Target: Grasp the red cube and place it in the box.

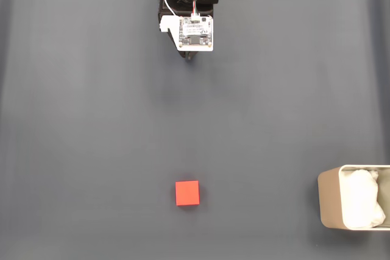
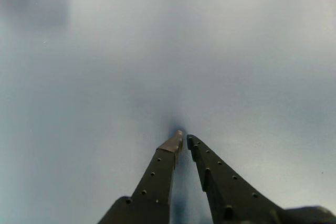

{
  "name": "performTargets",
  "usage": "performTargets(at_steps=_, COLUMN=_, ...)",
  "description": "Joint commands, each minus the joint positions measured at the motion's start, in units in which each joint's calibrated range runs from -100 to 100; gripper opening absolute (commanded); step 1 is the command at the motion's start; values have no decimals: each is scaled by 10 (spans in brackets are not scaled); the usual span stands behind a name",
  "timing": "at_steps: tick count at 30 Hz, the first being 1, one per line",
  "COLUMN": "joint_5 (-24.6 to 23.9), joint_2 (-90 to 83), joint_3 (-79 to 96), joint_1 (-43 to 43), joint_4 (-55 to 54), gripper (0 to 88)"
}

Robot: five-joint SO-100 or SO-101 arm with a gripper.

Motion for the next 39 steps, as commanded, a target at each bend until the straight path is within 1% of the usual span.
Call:
performTargets(at_steps=1, joint_5=3, joint_2=1, joint_3=5, joint_1=-2, joint_4=13, gripper=0)
performTargets(at_steps=24, joint_5=10, joint_2=1, joint_3=5, joint_1=-3, joint_4=12, gripper=0)
performTargets(at_steps=28, joint_5=22, joint_2=7, joint_3=-6, joint_1=9, joint_4=-31, gripper=0)
performTargets(at_steps=34, joint_5=27, joint_2=66, joint_3=-110, joint_1=-4, joint_4=-102, gripper=0)
performTargets(at_steps=39, joint_5=16, joint_2=179, joint_3=-277, joint_1=-21, joint_4=-140, gripper=0)
